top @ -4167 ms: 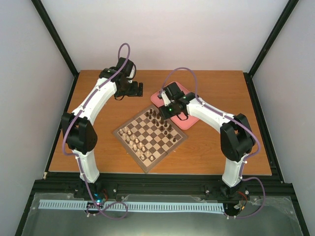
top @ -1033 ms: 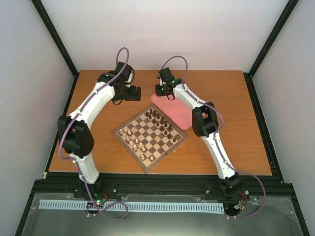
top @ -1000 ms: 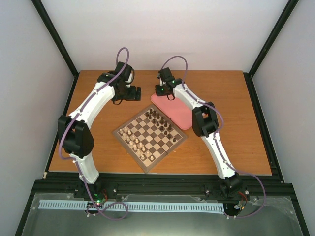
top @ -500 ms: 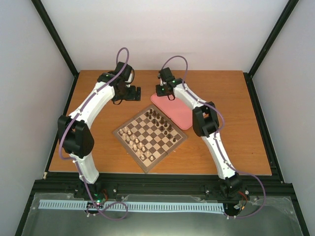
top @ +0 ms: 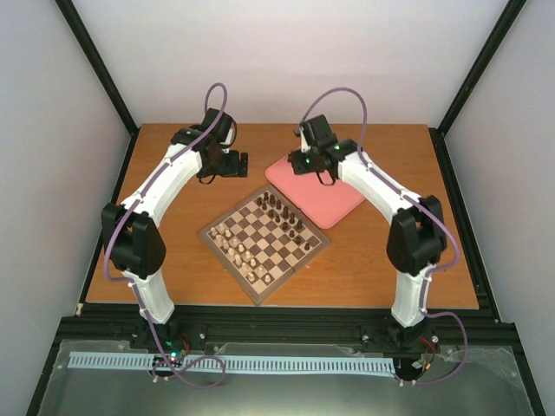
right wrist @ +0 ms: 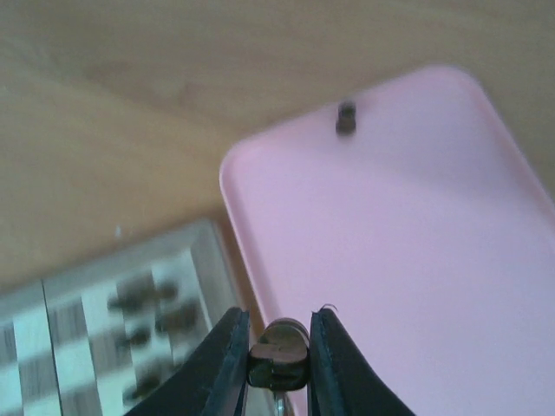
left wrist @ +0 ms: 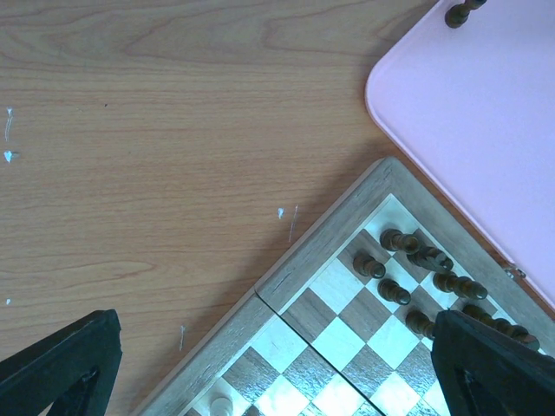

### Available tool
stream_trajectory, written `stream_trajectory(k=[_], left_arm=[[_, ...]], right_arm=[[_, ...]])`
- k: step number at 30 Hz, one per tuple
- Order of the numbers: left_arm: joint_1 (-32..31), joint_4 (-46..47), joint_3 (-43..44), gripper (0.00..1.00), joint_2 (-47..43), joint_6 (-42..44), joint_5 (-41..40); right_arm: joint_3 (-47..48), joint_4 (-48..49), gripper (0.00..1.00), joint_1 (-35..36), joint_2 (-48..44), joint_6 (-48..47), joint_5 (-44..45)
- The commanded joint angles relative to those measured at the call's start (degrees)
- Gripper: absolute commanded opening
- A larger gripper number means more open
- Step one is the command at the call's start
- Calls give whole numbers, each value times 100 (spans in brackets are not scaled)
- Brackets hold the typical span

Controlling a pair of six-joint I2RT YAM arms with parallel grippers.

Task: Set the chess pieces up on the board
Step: Pick up the chess piece from the storage box, then place the chess piece on the chessboard.

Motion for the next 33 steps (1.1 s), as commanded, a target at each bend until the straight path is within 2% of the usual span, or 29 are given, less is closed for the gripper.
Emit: stream_trajectory(k=[1, 6, 13, 22, 33], left_arm=[[-29, -44, 291, 100, 42, -49, 80], [-29, -18, 281, 100, 7, -35, -17], [-30, 49, 128, 100, -27, -61, 93], [-29, 59, 102, 100, -33, -59, 11], [-34, 67, 83, 100, 4, -44, -7]], right_arm=[[-1550, -126, 8, 175, -876, 221, 44], [-3103, 263, 8, 403, -2131, 487, -12], [-4404, 970, 8, 631, -2884, 1121, -52], [-4872, 1294, 9, 891, -2882, 1073, 203], [-4769, 1438, 10, 898, -2446, 918, 85]])
